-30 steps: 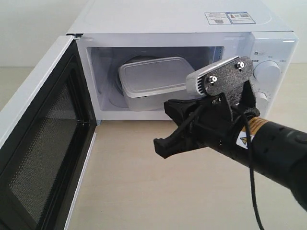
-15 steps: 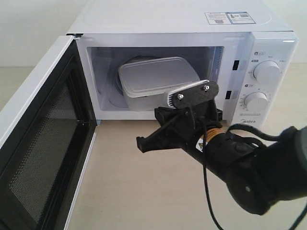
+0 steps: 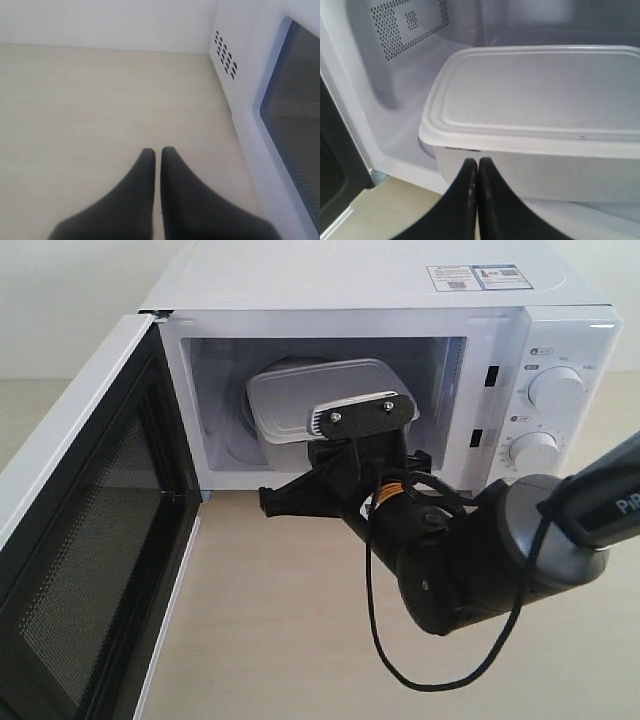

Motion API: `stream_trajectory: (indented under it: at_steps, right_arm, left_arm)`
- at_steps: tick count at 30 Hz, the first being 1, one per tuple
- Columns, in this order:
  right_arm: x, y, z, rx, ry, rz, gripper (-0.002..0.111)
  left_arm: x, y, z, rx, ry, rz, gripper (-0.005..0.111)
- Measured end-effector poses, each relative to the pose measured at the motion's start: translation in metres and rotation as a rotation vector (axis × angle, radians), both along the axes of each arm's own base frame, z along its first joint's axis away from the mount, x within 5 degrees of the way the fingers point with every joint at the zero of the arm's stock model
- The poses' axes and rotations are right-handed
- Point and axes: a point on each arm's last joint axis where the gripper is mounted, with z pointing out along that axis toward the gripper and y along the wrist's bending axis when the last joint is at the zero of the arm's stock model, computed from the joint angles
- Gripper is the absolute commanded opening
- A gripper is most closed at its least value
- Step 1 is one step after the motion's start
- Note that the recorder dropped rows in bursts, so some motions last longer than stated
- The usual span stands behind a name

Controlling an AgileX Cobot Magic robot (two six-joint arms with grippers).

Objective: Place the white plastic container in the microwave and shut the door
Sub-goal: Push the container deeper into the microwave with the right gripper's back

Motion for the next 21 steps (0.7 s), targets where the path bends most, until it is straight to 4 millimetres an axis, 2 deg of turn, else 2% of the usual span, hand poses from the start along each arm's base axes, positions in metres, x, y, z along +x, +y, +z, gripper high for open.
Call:
stream_trajectory:
  at_steps: [10,21]
  right_arm:
    - [0.019,0.009,-0.012,-0.014,0.022,-0.039,0.000]
    - [0.047,0.005,-0.001,-0.004,0.041,-0.076,0.000]
  left_arm:
    - [0.000,0.000,0.000,0.000,0.000,0.000,0.004]
    - [0.000,0.000,0.000,0.000,0.000,0.000,0.004]
